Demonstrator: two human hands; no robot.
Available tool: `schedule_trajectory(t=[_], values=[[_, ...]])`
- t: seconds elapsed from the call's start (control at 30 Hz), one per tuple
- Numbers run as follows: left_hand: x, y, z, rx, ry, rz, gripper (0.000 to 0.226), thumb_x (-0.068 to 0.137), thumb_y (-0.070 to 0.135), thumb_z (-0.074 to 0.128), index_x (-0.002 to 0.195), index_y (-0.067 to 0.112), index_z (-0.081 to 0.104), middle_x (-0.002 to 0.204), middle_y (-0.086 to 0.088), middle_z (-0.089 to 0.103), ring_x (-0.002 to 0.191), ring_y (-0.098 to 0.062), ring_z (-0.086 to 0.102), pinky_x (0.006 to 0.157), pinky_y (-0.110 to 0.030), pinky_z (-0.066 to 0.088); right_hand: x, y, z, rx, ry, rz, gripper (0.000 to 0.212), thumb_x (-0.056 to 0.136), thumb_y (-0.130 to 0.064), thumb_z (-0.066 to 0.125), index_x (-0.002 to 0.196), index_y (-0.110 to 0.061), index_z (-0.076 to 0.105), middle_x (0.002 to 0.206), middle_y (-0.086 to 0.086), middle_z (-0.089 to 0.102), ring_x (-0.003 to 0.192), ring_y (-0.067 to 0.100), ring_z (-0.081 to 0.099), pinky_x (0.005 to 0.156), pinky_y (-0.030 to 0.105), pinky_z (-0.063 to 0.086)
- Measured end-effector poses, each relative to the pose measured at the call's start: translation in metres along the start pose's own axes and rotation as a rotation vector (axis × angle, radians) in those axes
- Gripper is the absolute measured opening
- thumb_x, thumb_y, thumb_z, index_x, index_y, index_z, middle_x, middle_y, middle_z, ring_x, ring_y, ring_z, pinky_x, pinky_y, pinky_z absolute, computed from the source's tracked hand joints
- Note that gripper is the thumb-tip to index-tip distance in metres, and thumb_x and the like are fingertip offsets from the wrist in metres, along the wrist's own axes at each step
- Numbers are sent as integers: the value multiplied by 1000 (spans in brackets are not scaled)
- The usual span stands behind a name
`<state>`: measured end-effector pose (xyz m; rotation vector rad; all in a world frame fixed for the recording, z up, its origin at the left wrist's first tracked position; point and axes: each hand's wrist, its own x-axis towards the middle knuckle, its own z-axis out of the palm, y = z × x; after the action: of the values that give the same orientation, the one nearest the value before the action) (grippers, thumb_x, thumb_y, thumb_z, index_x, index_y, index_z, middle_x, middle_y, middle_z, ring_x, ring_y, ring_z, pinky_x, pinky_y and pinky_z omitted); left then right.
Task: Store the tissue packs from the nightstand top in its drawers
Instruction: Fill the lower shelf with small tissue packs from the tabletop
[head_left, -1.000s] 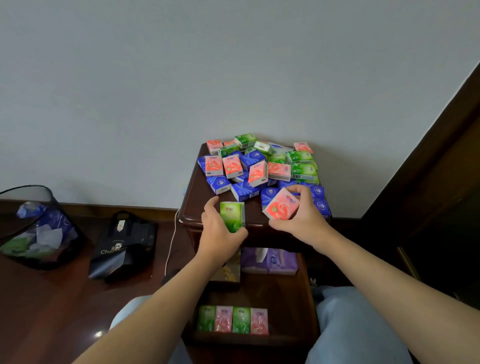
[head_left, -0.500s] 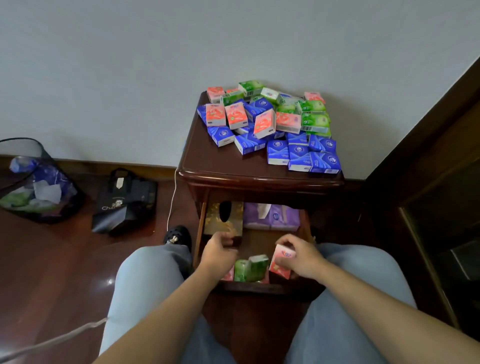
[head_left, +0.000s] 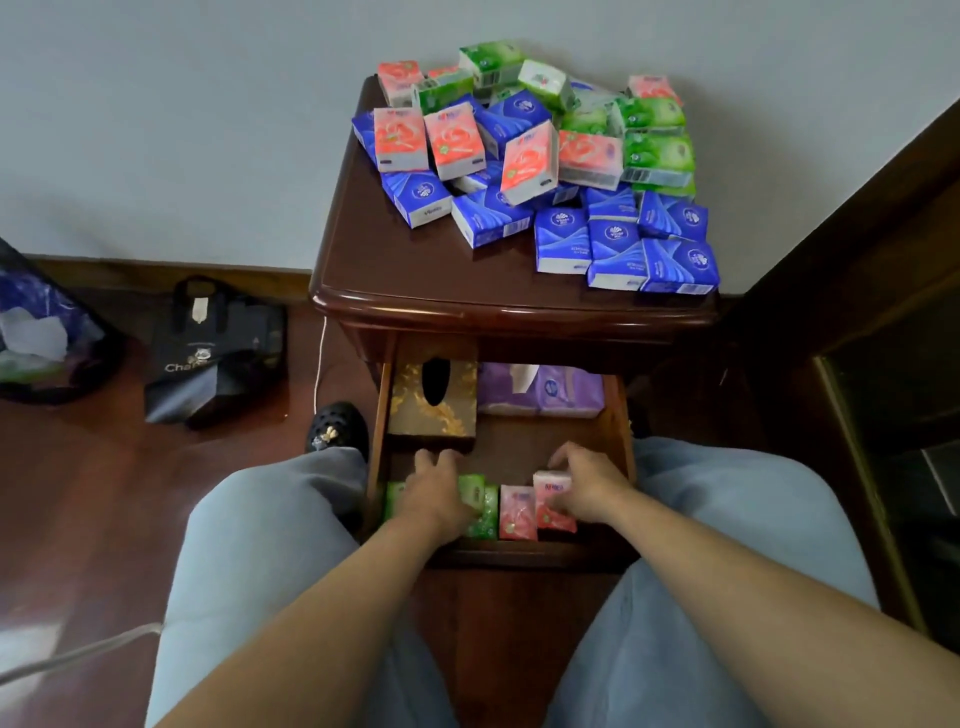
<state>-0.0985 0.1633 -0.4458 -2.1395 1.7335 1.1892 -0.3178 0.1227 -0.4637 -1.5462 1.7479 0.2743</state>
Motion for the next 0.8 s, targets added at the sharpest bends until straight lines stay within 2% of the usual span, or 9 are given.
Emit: schedule_trajectory(t=[0.07,0.13,0.27,0.4,0.5,0.67,0.8], values=[[1,0,-4,69,15,-23,66,92,20,69,150,19,39,146,-12,30,128,-36,50,103,-43,49,5,2,3,-59,-36,29,32,88,-18,78,117,-26,65,127,4,67,111,22,67,90,30,56],[3,0,-6,113,47,-20,60,93,20,70,147,20,43,145,-10,29,129,-33,47,99,-41,50,10,5,8,-88,-41,31,27,93,-16,72,119,-24,69,130,7,67,115,24,67,93,30,55],[7,0,-6,211,52,17,62,92,26,71,147,23,44,148,-6,32,135,-31,36,102,-42,48,16,6,14,-103,-12,89,36,95,-11,68,128,-26,69,143,11,51,124,30,61,107,35,51],[10,0,-2,326,27,29,66,91,26,71,151,25,42,150,-2,41,141,-30,31,109,-46,43,18,6,19,-112,-43,104,41,93,-8,72,129,-28,69,145,9,50,124,29,61,107,38,52],[11,-2,1,331,4,17,71,91,25,72,152,24,38,156,-1,38,145,-29,29,111,-47,41,16,5,21,-115,-73,101,46,92,-8,72,133,-28,66,145,7,50,124,27,60,105,40,55],[11,-3,5,351,-11,1,67,93,23,71,151,19,38,153,-9,38,142,-30,36,108,-45,45,15,1,18,-134,-96,96,46,92,-11,74,135,-27,65,142,6,57,122,25,62,102,39,56],[8,-3,6,312,-13,4,70,88,25,78,147,15,41,149,-13,35,135,-31,45,105,-42,49,10,-1,11,-158,-107,94,41,94,-19,70,135,-27,64,138,5,61,117,24,64,98,39,58]])
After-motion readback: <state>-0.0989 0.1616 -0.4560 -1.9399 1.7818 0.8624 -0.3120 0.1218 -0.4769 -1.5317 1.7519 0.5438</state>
